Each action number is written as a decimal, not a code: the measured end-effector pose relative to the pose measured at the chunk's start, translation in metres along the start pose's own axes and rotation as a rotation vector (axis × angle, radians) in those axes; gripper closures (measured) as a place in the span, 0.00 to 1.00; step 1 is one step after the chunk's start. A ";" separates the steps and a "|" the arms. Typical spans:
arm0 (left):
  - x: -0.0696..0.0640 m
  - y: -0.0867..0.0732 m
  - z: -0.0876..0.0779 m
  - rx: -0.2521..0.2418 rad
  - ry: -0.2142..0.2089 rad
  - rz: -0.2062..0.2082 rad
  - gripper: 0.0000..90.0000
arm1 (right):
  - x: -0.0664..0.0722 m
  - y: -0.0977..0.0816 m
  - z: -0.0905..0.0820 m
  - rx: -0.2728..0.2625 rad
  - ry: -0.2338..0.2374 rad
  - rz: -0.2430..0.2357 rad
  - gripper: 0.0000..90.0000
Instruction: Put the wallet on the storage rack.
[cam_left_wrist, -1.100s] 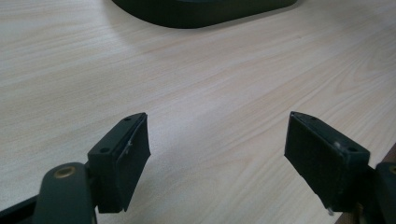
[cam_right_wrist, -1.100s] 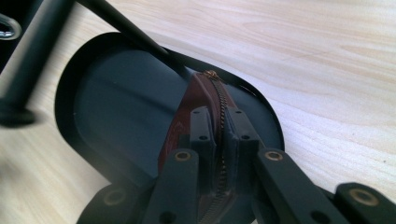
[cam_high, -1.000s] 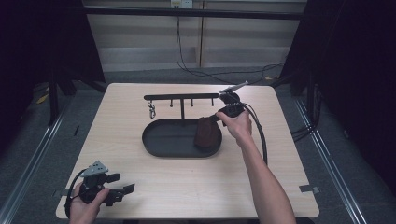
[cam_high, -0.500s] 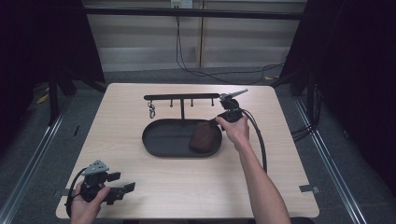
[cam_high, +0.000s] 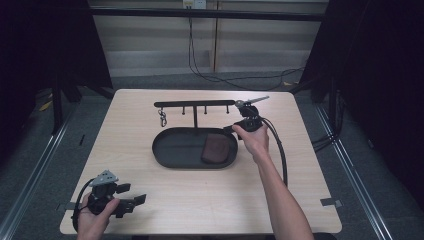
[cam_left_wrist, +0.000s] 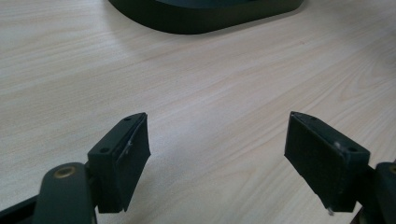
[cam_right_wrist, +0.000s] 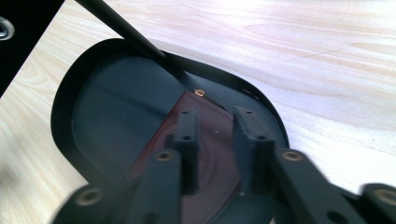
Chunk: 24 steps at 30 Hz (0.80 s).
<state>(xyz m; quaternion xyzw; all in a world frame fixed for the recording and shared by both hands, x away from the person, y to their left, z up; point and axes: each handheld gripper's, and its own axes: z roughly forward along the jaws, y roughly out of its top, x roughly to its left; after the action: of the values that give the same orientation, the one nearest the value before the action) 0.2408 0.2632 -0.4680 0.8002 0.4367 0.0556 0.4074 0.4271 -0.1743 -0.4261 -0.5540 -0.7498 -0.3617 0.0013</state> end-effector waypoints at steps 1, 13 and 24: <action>0.000 0.000 0.000 0.000 0.000 0.000 0.24 | 0.000 0.000 -0.002 -0.005 -0.001 -0.005 0.76; 0.002 -0.001 -0.002 -0.001 0.005 -0.008 0.24 | -0.002 -0.015 -0.027 -0.053 0.012 -0.037 0.59; 0.003 -0.001 -0.002 -0.006 0.009 -0.011 0.24 | -0.008 -0.039 -0.051 -0.080 -0.015 -0.059 0.39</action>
<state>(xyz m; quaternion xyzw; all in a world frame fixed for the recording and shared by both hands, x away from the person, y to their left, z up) 0.2408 0.2667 -0.4681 0.7964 0.4424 0.0582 0.4082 0.3776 -0.2135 -0.4124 -0.5339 -0.7508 -0.3870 -0.0373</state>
